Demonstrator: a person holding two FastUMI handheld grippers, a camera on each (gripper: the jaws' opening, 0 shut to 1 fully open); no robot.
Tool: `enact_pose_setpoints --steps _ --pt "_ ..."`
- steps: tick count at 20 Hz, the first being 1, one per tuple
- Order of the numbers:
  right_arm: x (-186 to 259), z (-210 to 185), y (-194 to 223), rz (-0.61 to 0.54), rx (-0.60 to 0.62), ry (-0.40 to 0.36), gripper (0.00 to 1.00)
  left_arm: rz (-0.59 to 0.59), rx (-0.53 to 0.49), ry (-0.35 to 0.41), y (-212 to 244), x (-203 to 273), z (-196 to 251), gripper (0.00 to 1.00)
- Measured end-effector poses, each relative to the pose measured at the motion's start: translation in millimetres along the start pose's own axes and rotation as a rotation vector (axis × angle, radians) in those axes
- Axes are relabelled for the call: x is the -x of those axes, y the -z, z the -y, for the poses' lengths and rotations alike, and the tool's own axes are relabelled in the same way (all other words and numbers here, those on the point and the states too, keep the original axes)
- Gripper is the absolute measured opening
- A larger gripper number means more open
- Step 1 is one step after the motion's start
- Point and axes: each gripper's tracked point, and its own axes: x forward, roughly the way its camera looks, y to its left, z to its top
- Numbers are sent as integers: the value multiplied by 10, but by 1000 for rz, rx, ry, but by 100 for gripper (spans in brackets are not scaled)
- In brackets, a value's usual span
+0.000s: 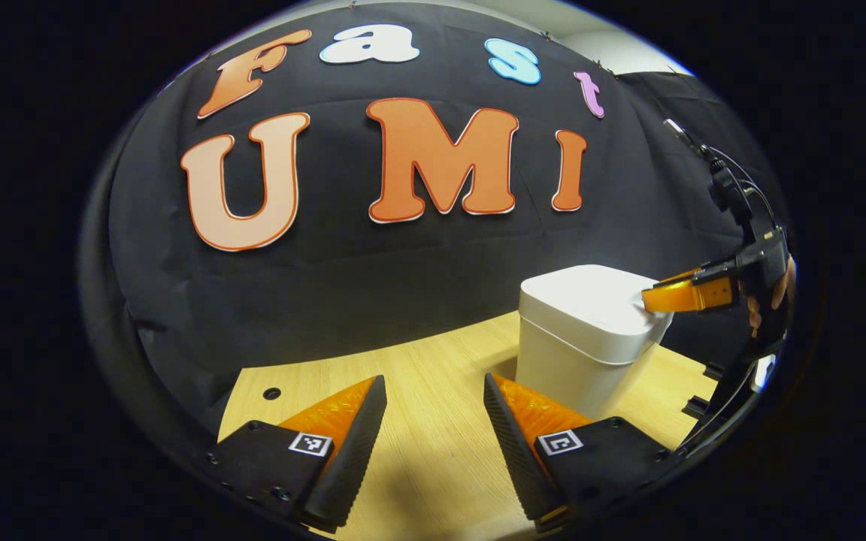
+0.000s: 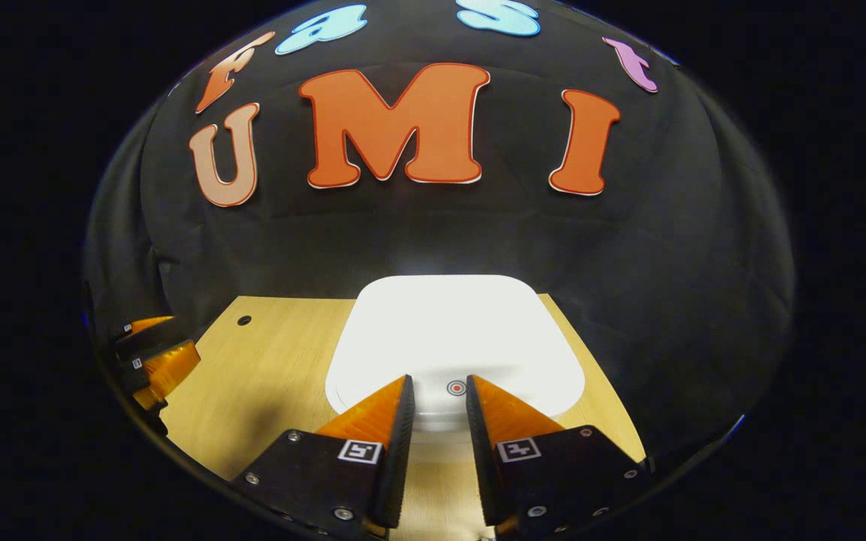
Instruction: Press the lid of the desktop garbage bin to open it, pick up the crumpled paper on the desktop and throw it into the bin, then pick up the pop can on the desktop and drop it into the bin, and finally close the garbage bin lid.
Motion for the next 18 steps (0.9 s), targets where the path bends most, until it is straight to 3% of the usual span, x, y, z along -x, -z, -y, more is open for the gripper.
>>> enact_pose_setpoints --steps 8,18 --pt "117 -766 -221 172 105 -148 71 147 49 -84 -510 208 -338 84" --pt "122 -1588 -555 342 104 -285 79 277 14 -225 -816 642 -786 84"
